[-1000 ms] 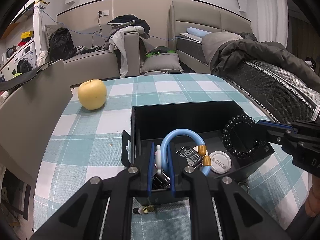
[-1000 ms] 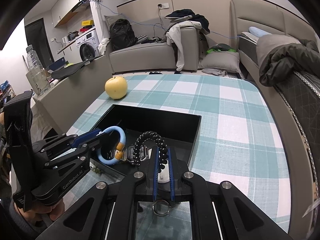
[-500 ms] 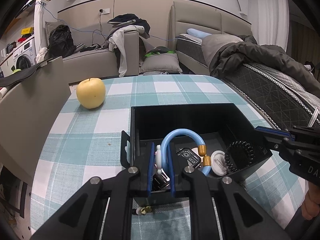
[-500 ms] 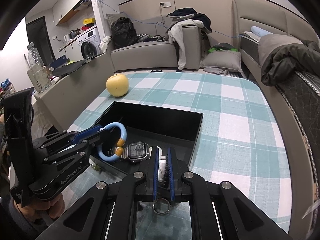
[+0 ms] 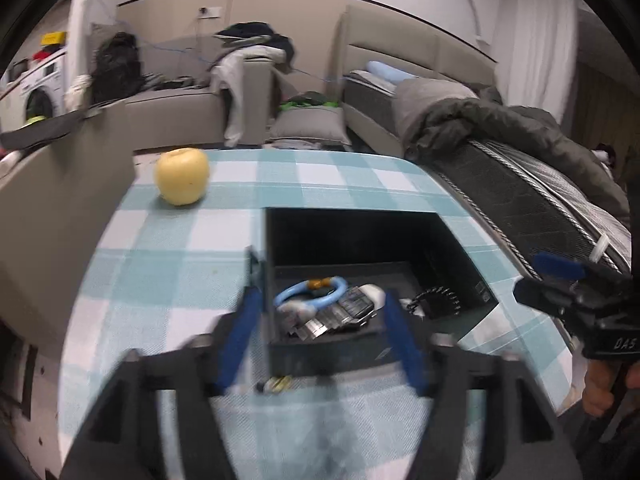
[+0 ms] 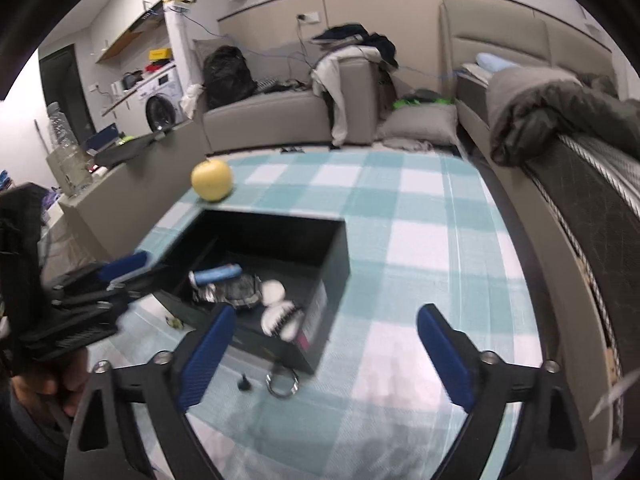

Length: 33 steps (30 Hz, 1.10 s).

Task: Organize jewelry
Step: 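Open both tools to release the bangle and bracelet into the box, then withdraw both tools from the box toward the loose items on the cloth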

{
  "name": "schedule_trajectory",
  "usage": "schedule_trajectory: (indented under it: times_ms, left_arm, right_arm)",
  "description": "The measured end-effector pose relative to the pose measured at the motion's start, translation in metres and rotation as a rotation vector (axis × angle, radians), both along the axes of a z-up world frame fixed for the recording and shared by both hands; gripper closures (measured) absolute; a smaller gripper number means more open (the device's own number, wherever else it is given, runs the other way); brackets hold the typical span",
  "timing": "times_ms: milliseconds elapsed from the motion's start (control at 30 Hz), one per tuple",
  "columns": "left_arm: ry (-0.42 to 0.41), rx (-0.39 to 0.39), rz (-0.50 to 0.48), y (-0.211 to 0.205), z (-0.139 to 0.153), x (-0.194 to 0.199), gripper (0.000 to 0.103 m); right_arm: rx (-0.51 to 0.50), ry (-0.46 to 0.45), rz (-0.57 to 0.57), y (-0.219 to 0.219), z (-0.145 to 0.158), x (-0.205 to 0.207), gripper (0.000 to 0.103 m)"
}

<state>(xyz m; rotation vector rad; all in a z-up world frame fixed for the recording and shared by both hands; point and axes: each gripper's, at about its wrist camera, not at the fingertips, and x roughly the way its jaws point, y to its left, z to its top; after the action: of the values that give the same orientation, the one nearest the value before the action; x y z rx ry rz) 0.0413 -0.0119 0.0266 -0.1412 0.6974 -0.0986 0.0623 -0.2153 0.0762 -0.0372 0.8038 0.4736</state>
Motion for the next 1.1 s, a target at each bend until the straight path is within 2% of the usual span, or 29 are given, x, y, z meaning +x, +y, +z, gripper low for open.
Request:
schedule_trajectory:
  times_ms: [100,133,200,467,567,633,733,833,967,1100]
  left_arm:
    - [-0.039,-0.026,0.025,0.006,0.002,-0.014,0.003]
    - [-0.049,-0.033,0.044,0.008,0.001,-0.017,0.001]
    - [-0.043,-0.020,0.055,0.008,-0.003,-0.015,0.001]
    - [0.100,0.116,0.040,-0.003,-0.032,-0.014,0.001]
    - [0.125,0.113,0.035,0.000,-0.037,-0.014,0.001]
    - [0.149,0.073,0.045,0.006,-0.040,-0.012,0.001]
    - [0.176,0.031,0.064,0.012,-0.044,-0.009,0.001]
    - [0.192,0.035,0.080,0.015,-0.047,-0.009,0.001]
    - [0.201,0.038,0.080,0.014,-0.049,-0.010,0.001]
    - [0.208,0.044,0.074,0.013,-0.050,-0.010,0.001]
  right_arm:
    - [-0.023,0.059,0.030,0.004,-0.020,0.002,0.002]
    - [-0.047,0.083,0.039,0.007,-0.028,0.003,0.002]
    - [-0.074,0.117,0.046,0.010,-0.038,0.004,0.002]
    - [-0.133,0.183,0.104,0.023,-0.056,-0.002,0.005]
    - [-0.153,0.197,0.138,0.028,-0.060,-0.006,0.023]
    - [-0.156,0.219,0.179,0.033,-0.064,-0.008,0.037]
    - [-0.182,0.223,0.192,0.037,-0.068,-0.009,0.044]
    - [-0.206,0.205,0.207,0.040,-0.068,-0.013,0.051]
    - [-0.256,0.172,0.218,0.047,-0.070,-0.019,0.052]
    - [-0.257,0.155,0.223,0.051,-0.071,-0.020,0.059]
